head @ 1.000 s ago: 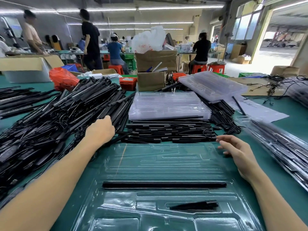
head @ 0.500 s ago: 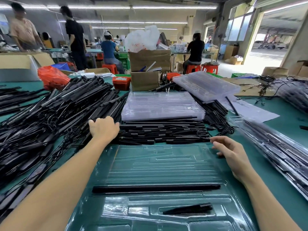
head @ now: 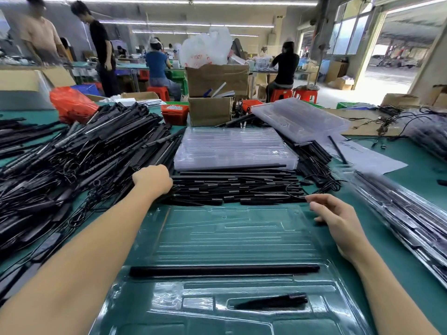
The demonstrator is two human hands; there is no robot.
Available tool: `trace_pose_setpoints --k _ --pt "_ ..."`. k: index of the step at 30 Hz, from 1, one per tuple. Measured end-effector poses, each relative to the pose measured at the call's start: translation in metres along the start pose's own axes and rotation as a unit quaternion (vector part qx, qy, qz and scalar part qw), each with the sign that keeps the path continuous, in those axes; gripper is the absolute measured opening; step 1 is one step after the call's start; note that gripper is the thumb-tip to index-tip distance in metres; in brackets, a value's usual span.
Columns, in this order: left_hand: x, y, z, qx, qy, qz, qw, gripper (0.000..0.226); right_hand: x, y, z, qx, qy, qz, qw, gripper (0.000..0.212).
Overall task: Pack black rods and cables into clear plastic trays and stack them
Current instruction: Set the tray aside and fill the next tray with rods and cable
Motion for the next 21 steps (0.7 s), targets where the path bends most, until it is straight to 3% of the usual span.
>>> trace_pose_setpoints --k 4,11,15,21 --pt "0.005 -0.004 -0.02 0.071 0.098 0.004 0.993 0.053 -0.001 0.0 0.0 0.0 0.003 -0.002 1.0 0.015" --pt "0.006 -0.019 -0.043 0.054 0.2 -0.075 0.976 0.063 -0.002 0.001 0.0 0.0 0.004 -0.005 1.0 0.015" --pt "0.013 -0.013 -0.051 0.058 0.319 0.021 0.946 0.059 -0.001 0.001 0.0 0.0 0.006 -0.007 1.0 0.015" --pt "0.053 0.024 -0.054 0.026 0.38 0.19 0.905 0.047 -0.002 0.002 -0.001 0.0 0.008 -0.008 1.0 0.014"
Point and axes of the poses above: each hand's wrist, its own y-axis away from the middle knuckle, its own x-axis out of the back of the hand, z = x × y, the point moved 7 cm from there along -y, towards the middle knuckle, and after that the axes turned 3 degrees about z, right-handed, at the moved point
